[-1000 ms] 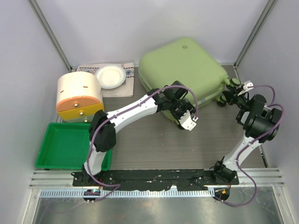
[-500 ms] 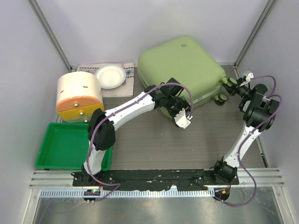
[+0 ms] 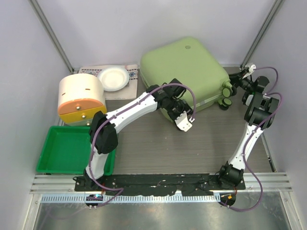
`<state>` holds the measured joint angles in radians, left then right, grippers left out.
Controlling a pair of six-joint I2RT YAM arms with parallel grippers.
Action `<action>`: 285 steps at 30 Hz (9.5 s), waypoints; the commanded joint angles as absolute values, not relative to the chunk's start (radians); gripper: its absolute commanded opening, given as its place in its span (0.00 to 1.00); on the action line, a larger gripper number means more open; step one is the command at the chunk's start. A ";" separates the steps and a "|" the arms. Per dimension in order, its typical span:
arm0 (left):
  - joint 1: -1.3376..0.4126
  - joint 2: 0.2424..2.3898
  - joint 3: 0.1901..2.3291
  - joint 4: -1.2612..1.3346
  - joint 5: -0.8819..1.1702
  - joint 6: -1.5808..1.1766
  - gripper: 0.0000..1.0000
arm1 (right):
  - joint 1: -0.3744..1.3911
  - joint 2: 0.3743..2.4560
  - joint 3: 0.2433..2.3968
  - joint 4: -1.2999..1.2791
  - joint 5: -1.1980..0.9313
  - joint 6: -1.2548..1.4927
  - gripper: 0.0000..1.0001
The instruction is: Open, take out, and arrange the luggage
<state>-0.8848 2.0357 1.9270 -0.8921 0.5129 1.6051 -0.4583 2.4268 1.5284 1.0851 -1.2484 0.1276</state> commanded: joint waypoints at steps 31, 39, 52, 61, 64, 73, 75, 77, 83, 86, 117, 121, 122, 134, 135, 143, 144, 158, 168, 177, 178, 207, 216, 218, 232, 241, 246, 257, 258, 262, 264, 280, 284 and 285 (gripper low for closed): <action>-0.402 1.520 1.448 -0.494 0.393 -0.101 0.99 | -0.402 2.398 1.947 -0.891 -0.674 -0.330 0.39; -0.331 1.525 1.404 -0.488 0.157 -0.325 1.00 | -0.384 2.338 1.800 -1.138 -0.707 -0.569 0.35; -0.317 1.926 1.743 -0.457 0.161 -0.399 1.00 | -0.432 1.978 1.393 -1.405 -0.879 -1.172 0.39; -0.451 2.242 2.170 -0.439 0.463 -0.103 0.80 | -0.666 1.842 1.373 -1.154 -0.864 -1.120 0.41; -0.460 2.390 2.362 -0.463 0.552 -0.109 0.73 | -0.664 1.803 1.370 -1.011 -0.851 -1.062 0.42; -0.384 2.326 2.437 -0.414 0.488 -0.141 0.91 | -0.601 1.810 1.417 -0.856 -0.825 -1.167 0.44; -0.365 2.274 2.421 -0.494 0.453 -0.138 1.00 | -0.560 1.789 1.376 -0.818 -0.822 -1.226 0.44; -0.350 2.169 2.382 -0.596 0.430 -0.068 1.00 | -0.508 1.743 1.321 -0.773 -0.830 -1.238 0.44; -0.347 1.799 2.007 -0.681 0.370 0.055 1.00 | -0.339 1.611 1.203 -0.738 -0.864 -1.272 0.45; -0.345 1.642 1.795 -0.672 0.399 0.049 0.99 | -0.218 1.537 1.137 -0.626 -0.874 -1.148 0.46; -0.350 1.335 1.338 -0.520 0.658 0.045 1.00 | -0.055 1.075 0.506 0.239 -0.940 0.244 0.73; -0.350 1.327 1.335 -0.525 0.658 0.035 0.99 | -0.014 1.147 0.474 0.261 -0.913 0.216 0.73; -0.350 1.327 1.336 -0.525 0.661 0.035 1.00 | -0.012 1.160 0.469 0.293 -0.905 0.218 0.73; -0.351 1.364 1.371 -0.540 0.677 0.049 1.00 | 0.046 1.356 0.482 0.485 -0.933 0.198 0.70; -0.350 1.365 1.371 -0.538 0.675 0.049 1.00 | 0.052 1.364 0.480 0.500 -0.934 0.210 0.70; -0.350 1.376 1.365 -0.540 0.683 0.051 1.00 | 0.091 1.422 0.465 0.652 -0.908 0.316 0.56; -0.350 1.377 1.365 -0.538 0.684 0.052 1.00 | 0.092 1.431 0.465 0.661 -0.905 0.322 0.54; -0.524 1.448 1.413 -0.660 0.522 0.176 1.00 | 0.092 1.295 0.440 0.568 -0.827 0.261 0.01; -0.676 1.580 1.477 -0.592 0.342 0.146 1.00 | 0.117 1.144 0.422 0.390 -0.631 0.098 0.01; -0.767 1.658 1.520 -0.551 0.255 0.060 0.90 | 0.169 1.123 0.416 0.379 -0.525 0.067 0.01; -0.782 1.670 1.523 -0.551 0.217 0.057 0.85 | 0.173 1.123 0.413 0.386 -0.520 0.069 0.01; -0.640 1.582 1.451 -0.712 0.241 0.123 0.00 | -0.019 1.018 0.471 0.138 -0.313 -0.302 0.01; -0.535 1.575 1.437 -0.747 0.137 0.227 0.00 | -0.332 1.308 0.676 0.141 -0.584 -0.532 0.01; -0.499 1.598 1.459 -0.755 0.112 0.253 0.00 | -0.445 1.366 0.748 0.143 -0.676 -0.600 0.01; -0.427 1.778 1.632 -0.773 0.115 0.368 0.00 | -0.486 1.897 1.119 0.542 -0.867 -0.563 0.01; -0.393 1.861 1.739 -0.828 0.104 0.391 0.00 | -0.486 2.104 1.366 0.606 -0.756 -0.572 0.01; -0.387 1.896 1.782 -0.847 0.101 0.410 0.00 | -0.457 2.242 1.523 0.618 -0.790 -0.557 0.01; -0.376 1.918 1.798 -0.868 0.132 0.414 0.00 | -0.290 2.500 1.732 0.934 -0.773 -0.232 0.01; -0.374 1.904 1.793 -0.864 0.156 0.414 0.00 | -0.284 2.503 1.738 0.940 -0.769 -0.204 0.01; -0.374 1.844 1.795 -0.830 0.286 0.368 0.39 | -0.281 2.467 1.729 0.895 -0.726 -0.089 0.50; -0.370 1.806 1.787 -0.807 0.349 0.322 0.69 | -0.296 2.448 1.742 0.815 -0.707 -0.060 0.58; -0.207 1.802 1.828 -0.624 0.161 -0.083 0.78 | -0.236 2.447 1.878 0.408 -0.718 0.172 0.57; -0.207 1.980 2.009 -0.704 0.190 -0.080 0.74 | -0.227 2.387 1.763 0.405 -0.814 0.227 0.54; -0.209 1.999 2.023 -0.687 0.205 -0.078 0.74 | -0.224 2.366 1.679 0.447 -0.842 0.232 0.54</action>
